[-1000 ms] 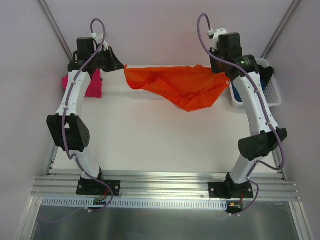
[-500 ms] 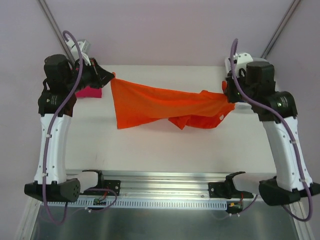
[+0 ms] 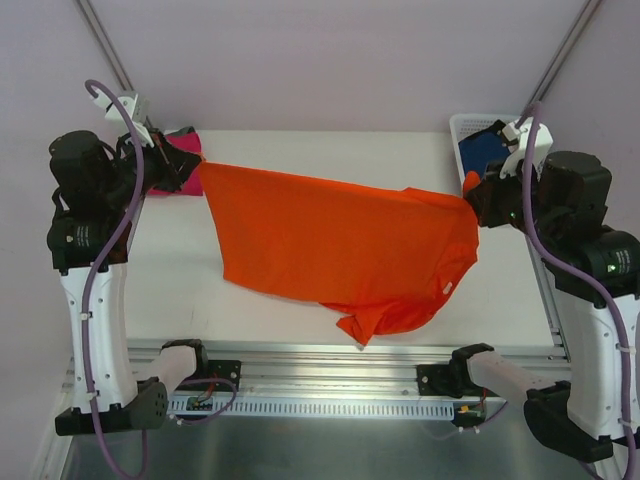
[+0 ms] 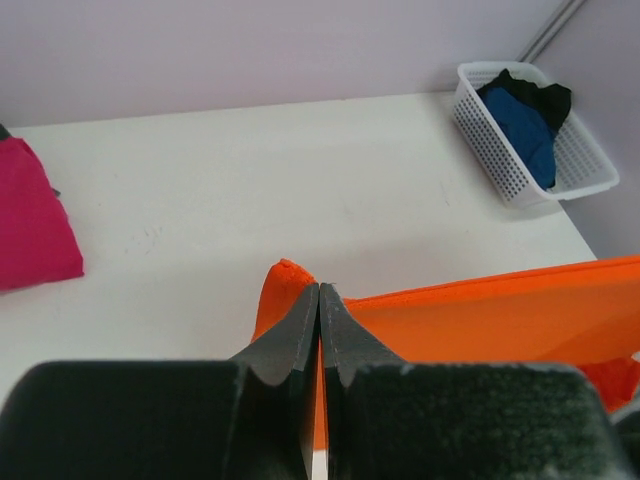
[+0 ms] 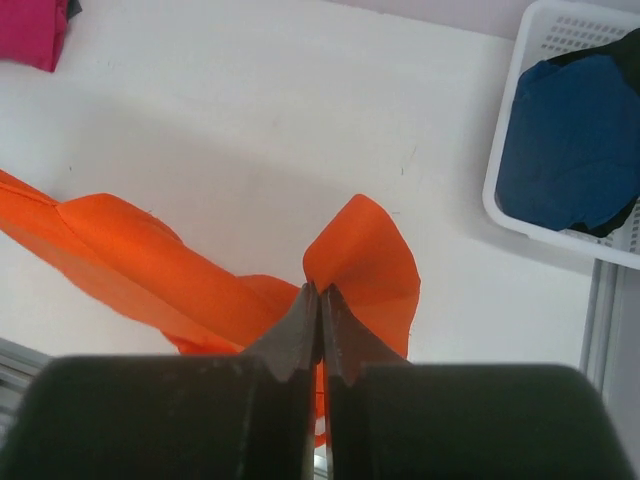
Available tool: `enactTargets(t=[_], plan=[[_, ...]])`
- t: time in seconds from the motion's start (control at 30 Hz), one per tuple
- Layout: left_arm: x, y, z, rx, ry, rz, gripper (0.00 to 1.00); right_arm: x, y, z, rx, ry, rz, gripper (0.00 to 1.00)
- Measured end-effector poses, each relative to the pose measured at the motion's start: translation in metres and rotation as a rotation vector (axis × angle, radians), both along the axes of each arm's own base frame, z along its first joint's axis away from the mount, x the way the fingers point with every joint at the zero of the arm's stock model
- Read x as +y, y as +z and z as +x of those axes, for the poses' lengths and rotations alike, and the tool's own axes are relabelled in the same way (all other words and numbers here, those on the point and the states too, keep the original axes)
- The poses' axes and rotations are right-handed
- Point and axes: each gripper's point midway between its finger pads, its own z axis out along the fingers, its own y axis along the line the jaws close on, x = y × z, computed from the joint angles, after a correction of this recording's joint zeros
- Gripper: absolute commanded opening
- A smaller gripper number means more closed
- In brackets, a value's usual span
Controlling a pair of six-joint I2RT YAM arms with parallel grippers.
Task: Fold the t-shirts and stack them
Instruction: Flatten the tshirt out
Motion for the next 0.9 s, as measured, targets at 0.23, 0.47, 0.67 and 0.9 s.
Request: enactTargets(t=[0.23,0.47,0.67,0.9], plan=[[0.016,0.028,-0.012,-0.125,0.072,0.11,0.0,-0.013,0.02,-0.006,-0.075,-0.04,-0.007,0.01],[0.016,0.055,-0.026,-0.217,0.073,0.149,0.0,-0.015,0.04,-0.013,-0.133,-0.041,0.009,0.01],[0.003,0.02,-0.021,-0.129,-0.008,0.1,0.4,-0.015,0.01,-0.021,-0.072,-0.033,0.003,0.01],[-0.03,-0.094,0.035,0.281,-0.226,-0.064,0.74,-0.007,-0.019,-0.01,0.017,-0.021,0.006,0.0]])
